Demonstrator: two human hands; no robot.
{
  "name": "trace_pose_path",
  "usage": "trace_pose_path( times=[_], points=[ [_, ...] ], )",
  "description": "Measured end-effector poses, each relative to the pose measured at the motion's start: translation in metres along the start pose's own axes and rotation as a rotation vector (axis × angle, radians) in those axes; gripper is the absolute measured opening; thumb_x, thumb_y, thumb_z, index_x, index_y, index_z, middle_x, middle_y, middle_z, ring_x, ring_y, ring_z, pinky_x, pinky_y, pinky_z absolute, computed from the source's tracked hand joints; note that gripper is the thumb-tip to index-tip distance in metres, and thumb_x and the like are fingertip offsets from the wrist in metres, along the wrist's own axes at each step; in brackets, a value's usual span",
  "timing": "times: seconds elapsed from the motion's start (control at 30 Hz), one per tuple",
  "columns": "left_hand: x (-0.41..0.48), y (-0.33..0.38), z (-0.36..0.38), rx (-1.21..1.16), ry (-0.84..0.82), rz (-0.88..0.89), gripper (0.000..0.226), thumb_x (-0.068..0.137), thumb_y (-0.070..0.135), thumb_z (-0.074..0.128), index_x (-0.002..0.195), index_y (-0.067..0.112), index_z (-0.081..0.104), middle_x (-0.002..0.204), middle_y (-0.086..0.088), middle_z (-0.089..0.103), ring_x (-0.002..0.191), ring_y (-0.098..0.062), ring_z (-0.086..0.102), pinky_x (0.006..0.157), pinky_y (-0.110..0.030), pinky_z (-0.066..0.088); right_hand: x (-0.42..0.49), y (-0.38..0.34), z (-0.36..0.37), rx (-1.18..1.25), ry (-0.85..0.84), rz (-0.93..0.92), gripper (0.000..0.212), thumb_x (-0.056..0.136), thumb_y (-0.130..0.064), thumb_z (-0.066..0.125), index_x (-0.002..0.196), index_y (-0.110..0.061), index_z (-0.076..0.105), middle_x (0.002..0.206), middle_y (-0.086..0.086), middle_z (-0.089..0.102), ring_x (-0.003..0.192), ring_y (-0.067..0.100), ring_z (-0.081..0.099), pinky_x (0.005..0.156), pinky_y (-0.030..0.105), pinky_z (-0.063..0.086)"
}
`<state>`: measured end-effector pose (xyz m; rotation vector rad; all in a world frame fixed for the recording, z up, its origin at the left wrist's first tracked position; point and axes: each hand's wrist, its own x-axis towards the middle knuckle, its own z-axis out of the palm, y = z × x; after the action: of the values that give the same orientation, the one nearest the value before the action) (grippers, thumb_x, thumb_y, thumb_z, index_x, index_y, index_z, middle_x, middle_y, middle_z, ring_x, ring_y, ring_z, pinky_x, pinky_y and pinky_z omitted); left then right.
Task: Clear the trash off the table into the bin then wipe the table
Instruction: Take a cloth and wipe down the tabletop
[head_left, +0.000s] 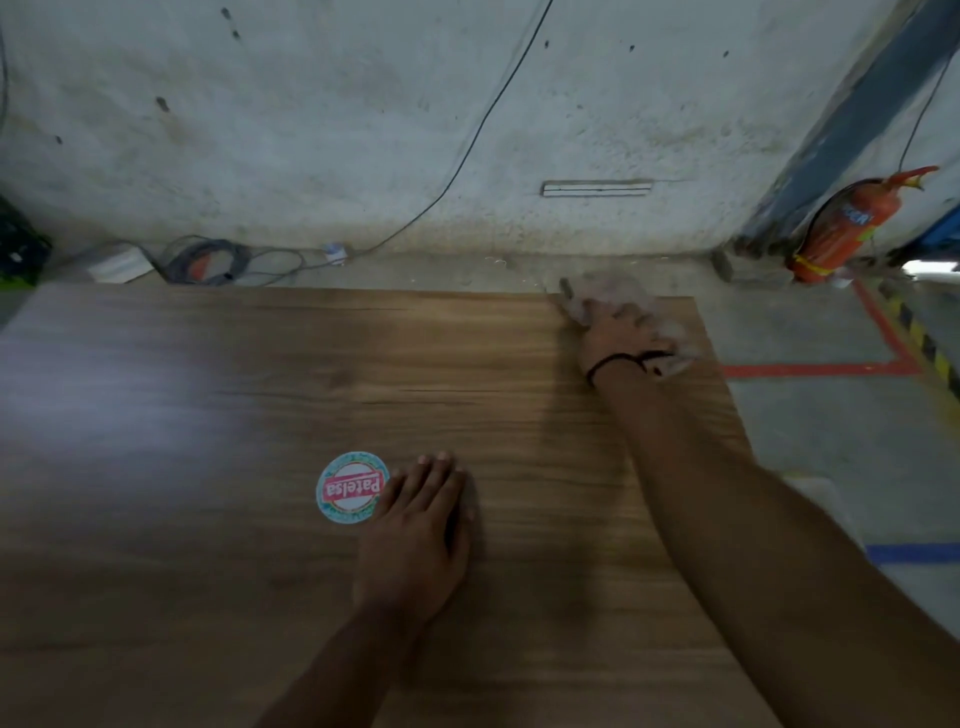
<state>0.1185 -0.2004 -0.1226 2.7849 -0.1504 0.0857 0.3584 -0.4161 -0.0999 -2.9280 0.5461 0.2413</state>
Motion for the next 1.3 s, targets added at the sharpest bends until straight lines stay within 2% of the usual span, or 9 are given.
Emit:
trace_pose_path(
  times=[0.17, 0.3, 0.47, 0.57, 0.67, 0.93, 1.07, 1.17, 1.3],
  points=[
    [0.000, -0.004, 0.000, 0.017, 0.003, 0.035, 0.047, 0.086, 0.036, 0.050, 0.129, 0.018, 0.057, 0.138, -0.002, 0.055, 0.132, -0.023, 0.047, 0.111, -0.036, 0.027, -0.120, -0.119, 0.038, -0.039, -0.065, -0.514, 0.047, 0.096, -0.042, 0.033, 0.143, -0.041, 0.031, 0.157, 0.010, 0.018, 0.143, 0.040, 0.008, 0.108, 0.068, 0.000],
    [0.000, -0.006, -0.002, -0.005, 0.014, 0.084, 0.043, 0.076, 0.038, 0.054, 0.108, 0.014, 0.068, 0.113, -0.008, 0.069, 0.114, -0.028, 0.060, 0.110, -0.036, 0.027, -0.169, -0.146, 0.033, 0.120, -0.248, -0.731, 0.041, 0.095, -0.027, 0.040, 0.133, -0.039, 0.047, 0.147, 0.003, 0.040, 0.138, 0.033, 0.028, 0.110, 0.062, 0.016],
    [-0.002, -0.003, 0.000, -0.016, 0.016, 0.034, 0.046, 0.093, 0.038, 0.046, 0.136, 0.021, 0.051, 0.148, 0.002, 0.043, 0.140, -0.017, 0.035, 0.115, -0.035, 0.023, -0.094, -0.048, -0.008, 0.243, 0.123, -0.266, 0.056, 0.089, -0.018, 0.039, 0.139, -0.043, 0.035, 0.142, 0.002, 0.046, 0.128, 0.033, 0.046, 0.100, 0.059, 0.040],
    [0.001, -0.002, 0.000, -0.023, 0.016, 0.040, 0.046, 0.093, 0.037, 0.043, 0.135, 0.020, 0.052, 0.147, 0.001, 0.045, 0.139, -0.017, 0.036, 0.115, -0.036, 0.025, -0.052, 0.049, -0.025, 0.160, 0.128, -0.027, 0.063, 0.088, -0.010, 0.038, 0.141, -0.043, 0.034, 0.151, 0.011, 0.033, 0.137, 0.039, 0.030, 0.107, 0.061, 0.031],
    [0.000, 0.000, 0.000, -0.058, 0.034, 0.026, 0.046, 0.095, 0.040, 0.037, 0.132, 0.020, 0.055, 0.145, 0.001, 0.047, 0.139, -0.016, 0.037, 0.115, -0.035, 0.024, -0.058, 0.067, -0.003, 0.065, 0.016, 0.102, 0.054, 0.095, -0.019, 0.031, 0.142, -0.046, 0.031, 0.156, 0.010, 0.020, 0.143, 0.041, 0.012, 0.110, 0.066, 0.014],
    [-0.015, -0.010, -0.044, -0.869, 0.370, -0.419, 0.055, 0.092, 0.036, 0.033, 0.142, 0.014, 0.040, 0.142, 0.005, 0.042, 0.131, -0.015, 0.043, 0.104, -0.024, 0.033, -0.201, -0.108, 0.041, -0.083, -0.159, -0.503, 0.047, 0.098, -0.043, 0.032, 0.142, -0.052, 0.022, 0.158, 0.004, 0.016, 0.144, 0.035, 0.010, 0.109, 0.063, 0.011],
    [-0.044, -0.079, -0.069, -0.453, 0.222, -0.168, 0.047, 0.094, 0.036, 0.038, 0.127, 0.009, 0.058, 0.137, -0.004, 0.052, 0.131, -0.020, 0.042, 0.109, -0.037, 0.033, -0.205, -0.096, 0.015, 0.134, -0.086, -0.503, 0.056, 0.095, -0.019, 0.036, 0.142, -0.047, 0.029, 0.157, 0.003, 0.021, 0.142, 0.033, 0.020, 0.112, 0.058, 0.019],
    [-0.074, -0.127, -0.076, -0.132, 0.079, -0.121, 0.054, 0.090, 0.042, 0.036, 0.120, 0.007, 0.064, 0.130, -0.014, 0.059, 0.124, -0.033, 0.049, 0.102, -0.045, 0.040, -0.164, -0.023, -0.007, 0.105, 0.056, -0.195, 0.062, 0.095, -0.012, 0.032, 0.144, -0.049, 0.022, 0.159, 0.004, 0.016, 0.143, 0.035, 0.022, 0.110, 0.062, 0.024],
    [-0.092, -0.141, -0.072, -0.018, 0.026, -0.137, 0.052, 0.089, 0.042, 0.035, 0.114, 0.010, 0.068, 0.129, -0.012, 0.060, 0.122, -0.031, 0.050, 0.102, -0.045, 0.040, -0.133, 0.083, -0.002, 0.150, -0.034, 0.227, 0.052, 0.094, -0.037, 0.023, 0.145, -0.048, 0.019, 0.160, 0.009, 0.008, 0.144, 0.043, 0.008, 0.109, 0.069, 0.013]
  ],
)
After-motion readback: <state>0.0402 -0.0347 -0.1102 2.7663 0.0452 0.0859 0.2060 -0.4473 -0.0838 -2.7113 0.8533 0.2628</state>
